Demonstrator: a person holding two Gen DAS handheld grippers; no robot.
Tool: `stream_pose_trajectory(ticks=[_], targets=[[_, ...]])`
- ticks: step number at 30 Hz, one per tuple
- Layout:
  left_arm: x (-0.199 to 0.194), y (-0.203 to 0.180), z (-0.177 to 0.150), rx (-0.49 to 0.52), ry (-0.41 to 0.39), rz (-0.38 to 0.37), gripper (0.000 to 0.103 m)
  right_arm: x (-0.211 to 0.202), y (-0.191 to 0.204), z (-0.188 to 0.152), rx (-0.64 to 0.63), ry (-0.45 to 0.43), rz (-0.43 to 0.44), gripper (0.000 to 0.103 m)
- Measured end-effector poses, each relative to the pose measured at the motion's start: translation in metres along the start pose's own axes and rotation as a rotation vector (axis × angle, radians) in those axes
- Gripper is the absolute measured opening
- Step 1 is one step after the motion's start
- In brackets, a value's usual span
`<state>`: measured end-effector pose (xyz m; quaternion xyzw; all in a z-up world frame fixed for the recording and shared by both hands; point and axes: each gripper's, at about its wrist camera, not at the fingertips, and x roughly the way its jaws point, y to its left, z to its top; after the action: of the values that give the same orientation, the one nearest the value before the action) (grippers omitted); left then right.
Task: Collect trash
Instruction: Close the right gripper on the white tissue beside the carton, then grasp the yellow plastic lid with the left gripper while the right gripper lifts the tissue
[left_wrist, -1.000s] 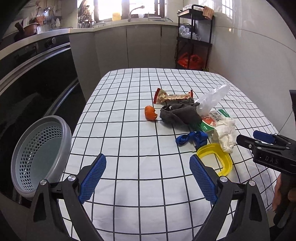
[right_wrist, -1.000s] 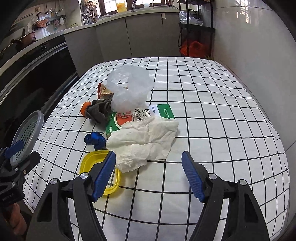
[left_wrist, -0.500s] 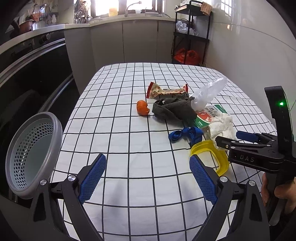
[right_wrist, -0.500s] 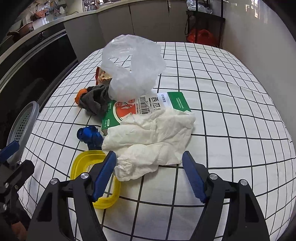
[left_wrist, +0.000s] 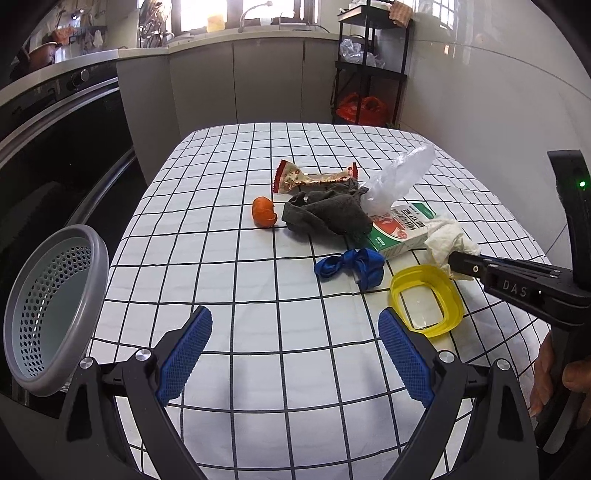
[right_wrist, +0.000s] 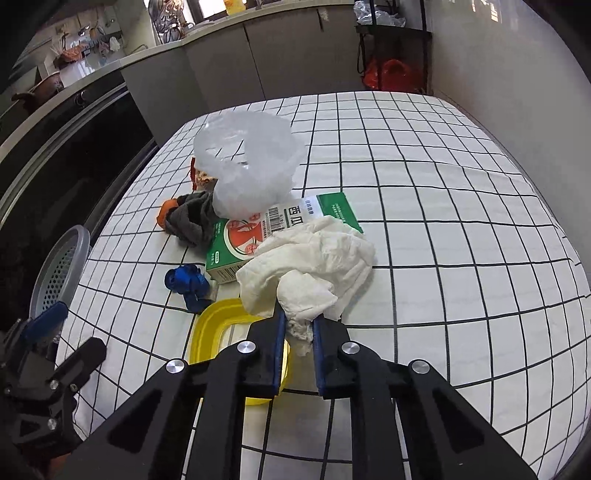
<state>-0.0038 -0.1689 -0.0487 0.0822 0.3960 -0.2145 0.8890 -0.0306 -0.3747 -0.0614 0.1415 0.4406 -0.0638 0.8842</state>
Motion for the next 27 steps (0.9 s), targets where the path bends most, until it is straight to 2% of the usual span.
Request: stream_pose_trajectory(ticks=[12,16,27], targets=[[0.014,-0.053,-0.01,0.012,0.055,-0.08,0.09,-0.047,-0.045,0.01,0.152,-0.129,-0.019,0.013],[0.028,-0.075,-0.013,0.021,0.079,-0.083,0.09,-0.053,-0.058,0.011,0.184,-0.137,-0.015,0.013],[0.052,-0.104,-0.006,0.016,0.111,-0.087,0.09,-0.061,-0.073,0.013,0.242,-0.16,0.029,0.013]])
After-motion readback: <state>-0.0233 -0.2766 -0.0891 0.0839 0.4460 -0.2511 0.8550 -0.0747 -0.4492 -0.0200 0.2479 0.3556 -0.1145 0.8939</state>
